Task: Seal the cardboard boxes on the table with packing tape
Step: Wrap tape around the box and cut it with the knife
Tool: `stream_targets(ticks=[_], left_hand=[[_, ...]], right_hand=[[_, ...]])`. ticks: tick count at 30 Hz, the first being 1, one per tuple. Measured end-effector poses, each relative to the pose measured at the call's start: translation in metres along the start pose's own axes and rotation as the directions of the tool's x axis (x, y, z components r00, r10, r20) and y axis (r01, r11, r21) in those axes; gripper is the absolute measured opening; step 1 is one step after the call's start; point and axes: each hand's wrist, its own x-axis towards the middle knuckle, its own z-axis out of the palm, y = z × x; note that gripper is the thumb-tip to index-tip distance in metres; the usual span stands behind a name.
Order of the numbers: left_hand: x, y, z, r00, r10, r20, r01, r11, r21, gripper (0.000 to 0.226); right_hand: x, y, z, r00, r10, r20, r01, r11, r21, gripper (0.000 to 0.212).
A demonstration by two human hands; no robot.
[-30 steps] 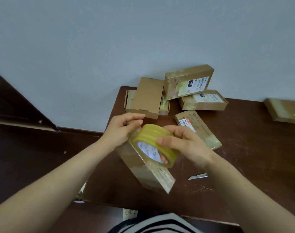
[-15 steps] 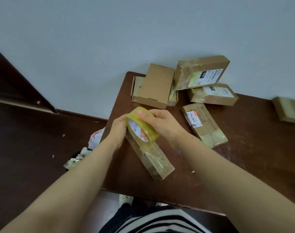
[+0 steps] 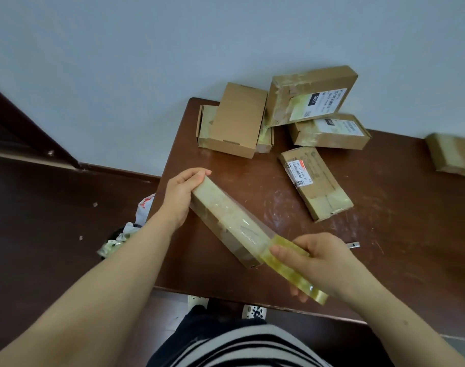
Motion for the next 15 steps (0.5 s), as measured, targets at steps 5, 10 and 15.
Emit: stream_targets(ticks=[5, 10, 15], left_hand=[[-0.003, -0.002, 0.001, 1.0, -0.001, 0.001, 0.001, 1.0, -0.019, 0.024], [-0.004, -0.003, 0.0, 1.0, -0.01, -0.004, 0.009, 0.998, -0.064, 0.021], [-0.005, -0.005, -0.002, 0.999, -0.036, 0.001, 0.036, 0.995, -0.091, 0.021]], right_hand=[[0.013, 0.022, 0.003, 0.997, 0.069, -0.041, -0.075, 0.984, -0.163, 0.053], [0.027, 0.037, 0.005, 0.996, 0.089, -0.03, -0.093, 0.982, -0.167, 0.052], [0.036, 0.048, 0.004, 0.997, 0.077, -0.019, -0.079, 0.987, -0.142, 0.055]])
